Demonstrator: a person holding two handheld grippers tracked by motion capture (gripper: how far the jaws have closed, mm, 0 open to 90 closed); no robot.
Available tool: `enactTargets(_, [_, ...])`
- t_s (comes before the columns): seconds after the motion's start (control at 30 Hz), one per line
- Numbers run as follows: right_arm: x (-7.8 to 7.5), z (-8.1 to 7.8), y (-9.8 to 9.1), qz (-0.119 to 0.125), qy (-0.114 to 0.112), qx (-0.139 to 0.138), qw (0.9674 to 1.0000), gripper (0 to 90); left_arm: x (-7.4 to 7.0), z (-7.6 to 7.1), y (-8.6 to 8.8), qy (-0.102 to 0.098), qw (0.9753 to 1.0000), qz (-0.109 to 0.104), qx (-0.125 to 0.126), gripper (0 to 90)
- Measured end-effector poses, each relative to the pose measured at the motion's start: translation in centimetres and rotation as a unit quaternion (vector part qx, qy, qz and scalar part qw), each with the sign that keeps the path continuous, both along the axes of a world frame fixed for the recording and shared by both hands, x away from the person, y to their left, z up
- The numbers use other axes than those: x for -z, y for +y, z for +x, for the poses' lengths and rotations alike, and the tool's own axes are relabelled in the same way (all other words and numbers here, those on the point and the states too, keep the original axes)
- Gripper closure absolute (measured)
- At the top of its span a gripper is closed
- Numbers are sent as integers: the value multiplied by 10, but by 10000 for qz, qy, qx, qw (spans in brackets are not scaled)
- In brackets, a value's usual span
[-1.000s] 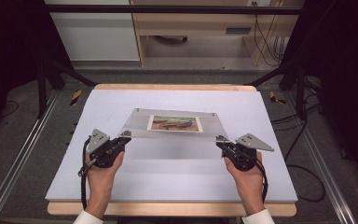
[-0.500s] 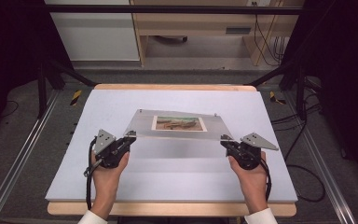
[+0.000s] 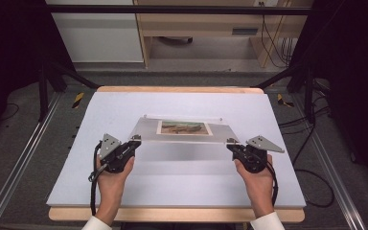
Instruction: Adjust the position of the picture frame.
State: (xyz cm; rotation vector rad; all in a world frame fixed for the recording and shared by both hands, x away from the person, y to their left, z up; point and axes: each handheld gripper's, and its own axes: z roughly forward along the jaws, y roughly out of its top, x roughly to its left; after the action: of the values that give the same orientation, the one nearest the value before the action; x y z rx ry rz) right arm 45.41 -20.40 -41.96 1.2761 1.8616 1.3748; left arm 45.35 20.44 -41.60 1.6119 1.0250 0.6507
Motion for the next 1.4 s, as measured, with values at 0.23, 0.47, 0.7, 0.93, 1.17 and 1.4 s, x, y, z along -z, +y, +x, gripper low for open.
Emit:
enactTargets(0.23, [0,0,1,15,8,5,10000,835,2,0,0,-7,10000,5,-14,830])
enactTargets(0.47, [1,2,2,-14,16,-8,10000,835,4,1,2,0,10000,-15,-43,830])
enactTargets(0.7, [3,2,4,-45,58,-18,10000,835,11,1,3,90,9999,-1,-60,828])
enactTargets(0.93, [10,-2,5,-118,87,-39,9999,838,21,-5,4,259,9996,56,-69,829])
enactTargets(1.17, [20,-7,2,-166,296,-130,9993,845,30,-14,1,471,9986,243,2,831])
enactTargets(1.4, [29,-10,1,-229,511,-231,9982,848,38,-15,2,672,9970,370,71,833])
